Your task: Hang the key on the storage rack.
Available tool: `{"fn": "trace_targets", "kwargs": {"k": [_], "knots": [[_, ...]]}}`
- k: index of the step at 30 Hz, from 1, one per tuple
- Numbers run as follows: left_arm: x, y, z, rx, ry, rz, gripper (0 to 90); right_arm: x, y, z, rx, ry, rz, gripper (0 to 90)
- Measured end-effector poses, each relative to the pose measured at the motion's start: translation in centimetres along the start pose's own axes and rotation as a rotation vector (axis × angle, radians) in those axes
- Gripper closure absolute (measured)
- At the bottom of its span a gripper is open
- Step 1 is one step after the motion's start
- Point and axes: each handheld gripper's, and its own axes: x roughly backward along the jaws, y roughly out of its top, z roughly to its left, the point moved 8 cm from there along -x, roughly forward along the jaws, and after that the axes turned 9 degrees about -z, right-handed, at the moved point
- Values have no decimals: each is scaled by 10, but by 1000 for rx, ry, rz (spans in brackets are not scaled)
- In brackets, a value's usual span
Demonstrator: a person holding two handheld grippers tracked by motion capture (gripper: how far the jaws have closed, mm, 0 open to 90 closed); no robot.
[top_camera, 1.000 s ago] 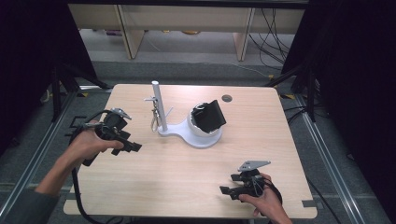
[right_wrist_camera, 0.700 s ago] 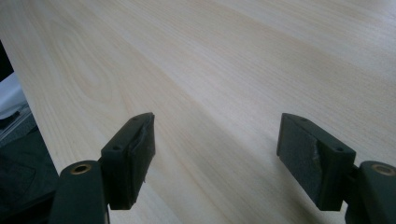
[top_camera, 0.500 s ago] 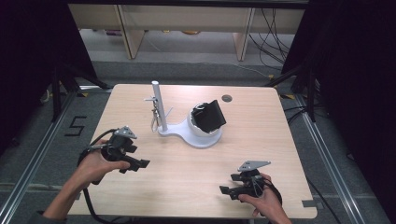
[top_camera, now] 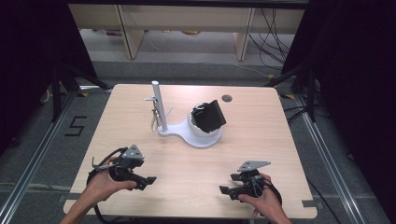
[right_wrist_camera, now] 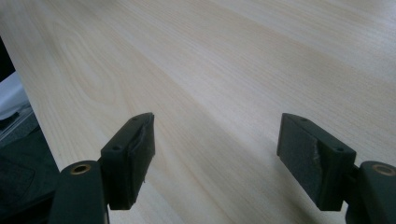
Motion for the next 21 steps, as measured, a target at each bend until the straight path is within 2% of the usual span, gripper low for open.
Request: {"fn": "trace_targets", "kwargs": {"k": [2, 3, 6, 7, 10, 11, 12, 13, 14, 15, 16, 17, 18, 21], "knots": [[-3, -5, -5, 0, -3, -15, 214, -1, 0, 2, -14, 17, -3, 286], [-3, -9, -7, -18, -12, -12, 214, 0, 0, 2, -13, 17, 1, 285], [-7, -18, -13, -39, -10, -16, 208, -1, 0, 1, 1, -1, -4, 285], [-7, -21, -13, -47, -9, -9, 202, -1, -1, 2, -12, -5, 3, 285], [-12, -28, -14, -51, -4, -24, 201, -1, -1, 2, 8, -2, 4, 284], [-15, -29, -16, -32, -2, -41, 201, -1, -1, 2, 5, -3, 3, 283], [-16, -32, -16, -47, -3, -41, 201, -1, -1, 3, 6, -1, 6, 283], [-17, -35, -17, -44, -12, -32, 199, -1, -1, 4, -6, 1, 9, 282], [-20, -37, -18, -40, -8, -32, 193, -1, -1, 4, 6, 1, 8, 281], [-22, -39, -18, -52, -4, -35, 191, -2, -1, 5, 5, 15, 11, 277], [-23, -42, -19, -46, 6, -31, 191, -2, -1, 6, 0, 20, 4, 276], [-25, -44, -18, -61, 14, -27, 191, -2, -1, 5, 3, 15, 8, 273], [-26, -46, -20, -53, 13, -28, 191, -2, -1, 6, 3, 6, 2, 265], [-27, -51, -24, -86, 29, -26, 186, -3, 0, 5, 28, 6, 4, 254]]}}
